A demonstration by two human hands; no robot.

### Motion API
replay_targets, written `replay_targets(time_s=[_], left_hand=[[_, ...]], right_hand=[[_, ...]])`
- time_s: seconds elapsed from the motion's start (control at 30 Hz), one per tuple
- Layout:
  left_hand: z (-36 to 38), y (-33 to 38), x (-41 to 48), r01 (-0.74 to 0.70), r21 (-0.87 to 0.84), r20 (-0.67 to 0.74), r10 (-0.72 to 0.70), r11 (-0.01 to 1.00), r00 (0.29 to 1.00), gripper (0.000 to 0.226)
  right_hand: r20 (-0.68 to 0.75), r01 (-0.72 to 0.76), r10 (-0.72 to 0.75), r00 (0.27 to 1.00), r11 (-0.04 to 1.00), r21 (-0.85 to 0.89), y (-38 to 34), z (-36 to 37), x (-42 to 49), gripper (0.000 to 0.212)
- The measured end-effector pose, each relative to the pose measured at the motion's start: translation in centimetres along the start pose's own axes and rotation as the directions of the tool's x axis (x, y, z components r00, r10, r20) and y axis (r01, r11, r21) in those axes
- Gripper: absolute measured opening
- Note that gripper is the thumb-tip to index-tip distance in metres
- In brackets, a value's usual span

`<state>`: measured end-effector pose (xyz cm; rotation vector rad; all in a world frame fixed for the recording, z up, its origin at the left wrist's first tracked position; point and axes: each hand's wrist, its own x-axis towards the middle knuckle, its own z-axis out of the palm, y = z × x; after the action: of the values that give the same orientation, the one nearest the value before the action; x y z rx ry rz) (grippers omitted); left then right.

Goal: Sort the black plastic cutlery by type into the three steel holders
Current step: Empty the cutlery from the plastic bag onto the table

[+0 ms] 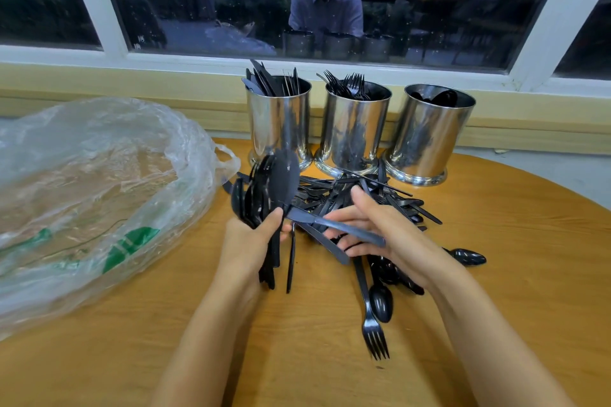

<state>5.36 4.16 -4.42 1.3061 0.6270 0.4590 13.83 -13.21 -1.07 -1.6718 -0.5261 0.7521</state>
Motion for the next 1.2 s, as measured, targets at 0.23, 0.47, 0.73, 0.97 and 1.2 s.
replay_targets(time_s=[0.23,0.47,0.73,0.97,1.2], left_hand=[[0.6,-0.4,-0.3,0.034,0.044,0.057,-0.036,0.998,0.998,0.007],[0.6,-0.5,-0.3,0.017,0.071,0.050,-0.020,0.997,0.999,0.008],[0.5,-0.8,-0.1,0.030,-0.028,0.063,-0.028,0.999,0.998,0.013],[0.5,-0.7,-0.1,0.208,-0.307,0.171,-0.161,0.929,0.972,0.017],[0.7,-0.5,-0.5,0.223,-0.279,0.125,-0.195,0.934,0.973,0.015]], right_hand=[[-0.104,-0.026,0.007,0.995,0.982,-0.187,1.6,1.0,0.9,0.011],[-0.234,0.018,0.018,0.972,0.989,0.150,1.9,1.9,1.3,0.017],[-0.147,0.034,-0.049,0.988,0.994,-0.103,2.8,3.2,1.6,0.022],[-0.332,0.183,-0.174,0.927,0.983,-0.005,3.2,4.9,2.2,0.031],[-0.404,0.263,-0.424,0.811,0.880,-0.396,4.3,6.8,2.9,0.025]])
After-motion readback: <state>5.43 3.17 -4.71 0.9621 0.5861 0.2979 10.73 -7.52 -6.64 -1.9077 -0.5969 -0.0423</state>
